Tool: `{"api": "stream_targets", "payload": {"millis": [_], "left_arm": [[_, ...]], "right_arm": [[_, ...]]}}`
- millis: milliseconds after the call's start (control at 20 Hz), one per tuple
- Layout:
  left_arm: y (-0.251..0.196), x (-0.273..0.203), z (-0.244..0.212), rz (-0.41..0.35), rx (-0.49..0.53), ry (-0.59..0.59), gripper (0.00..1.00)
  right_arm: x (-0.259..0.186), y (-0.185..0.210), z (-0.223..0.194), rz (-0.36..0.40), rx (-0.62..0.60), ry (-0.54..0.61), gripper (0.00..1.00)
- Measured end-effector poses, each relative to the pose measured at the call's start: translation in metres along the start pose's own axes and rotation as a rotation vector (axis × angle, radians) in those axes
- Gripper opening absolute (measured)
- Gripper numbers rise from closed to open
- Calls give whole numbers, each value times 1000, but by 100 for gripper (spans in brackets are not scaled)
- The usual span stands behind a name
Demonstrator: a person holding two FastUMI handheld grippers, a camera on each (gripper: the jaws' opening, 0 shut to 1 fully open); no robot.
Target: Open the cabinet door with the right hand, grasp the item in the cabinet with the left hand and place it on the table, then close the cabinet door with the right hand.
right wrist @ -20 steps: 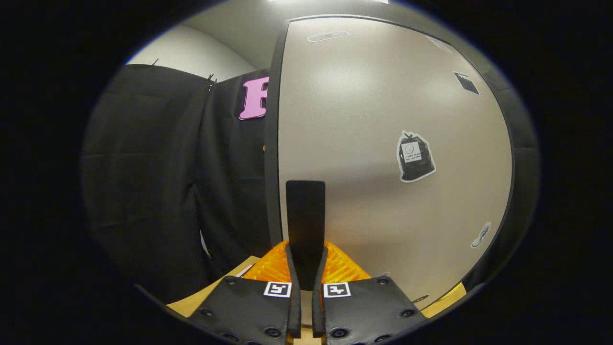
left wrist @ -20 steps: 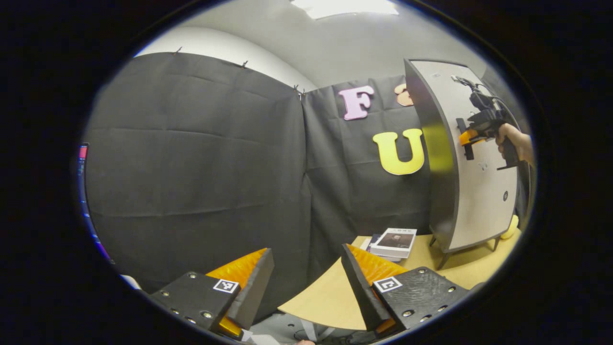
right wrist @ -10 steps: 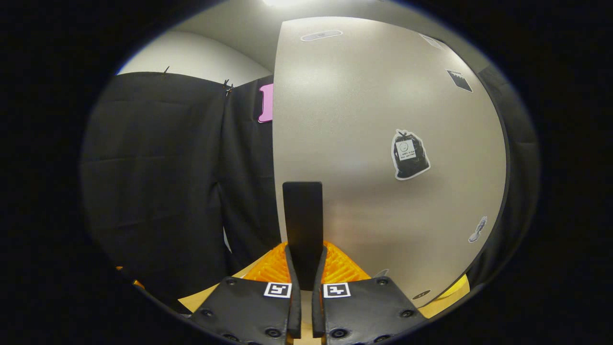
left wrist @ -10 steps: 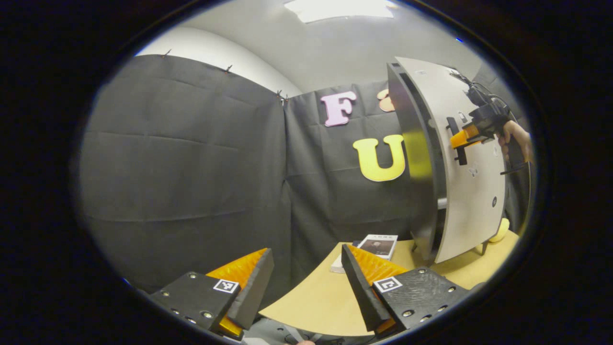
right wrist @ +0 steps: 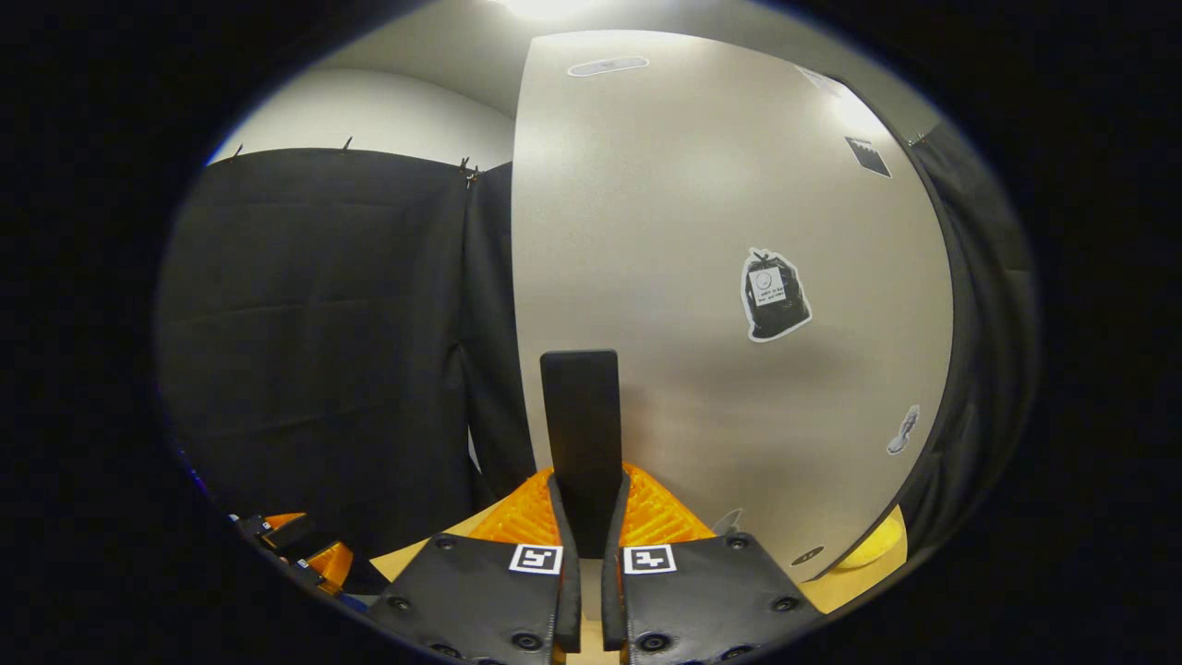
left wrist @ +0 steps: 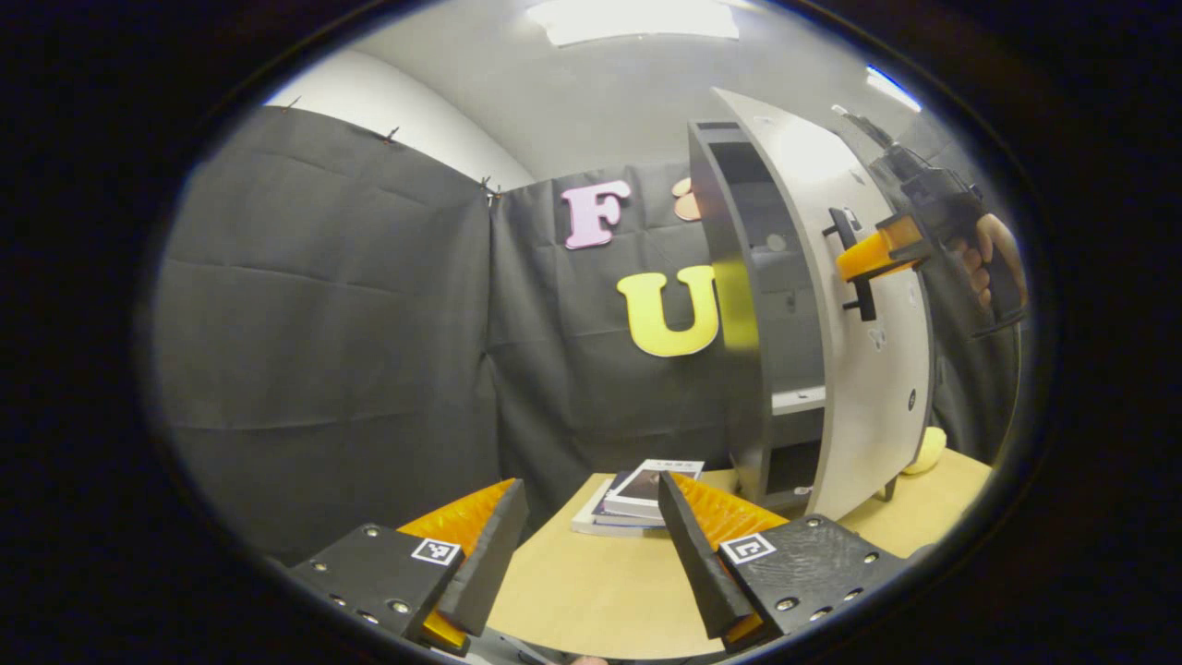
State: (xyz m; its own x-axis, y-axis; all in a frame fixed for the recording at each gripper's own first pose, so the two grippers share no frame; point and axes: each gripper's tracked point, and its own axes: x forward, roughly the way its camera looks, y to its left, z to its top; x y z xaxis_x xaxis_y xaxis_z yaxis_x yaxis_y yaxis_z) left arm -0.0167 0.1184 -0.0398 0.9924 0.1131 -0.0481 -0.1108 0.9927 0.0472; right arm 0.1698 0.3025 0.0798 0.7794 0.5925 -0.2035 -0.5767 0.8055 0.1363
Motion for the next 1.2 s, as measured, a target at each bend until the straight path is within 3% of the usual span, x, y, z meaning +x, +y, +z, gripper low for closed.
{"api": "stream_targets", "payload": {"millis": [650,1200], "left_arm": [[-88,11,22,-130,2,-27,86],[-143,20,27,-222,-3,-29,86]], "right_arm": [[-20,-18,-8,69,7,-11,10],[-43,-34,-9,28,-25,10,10]]}}
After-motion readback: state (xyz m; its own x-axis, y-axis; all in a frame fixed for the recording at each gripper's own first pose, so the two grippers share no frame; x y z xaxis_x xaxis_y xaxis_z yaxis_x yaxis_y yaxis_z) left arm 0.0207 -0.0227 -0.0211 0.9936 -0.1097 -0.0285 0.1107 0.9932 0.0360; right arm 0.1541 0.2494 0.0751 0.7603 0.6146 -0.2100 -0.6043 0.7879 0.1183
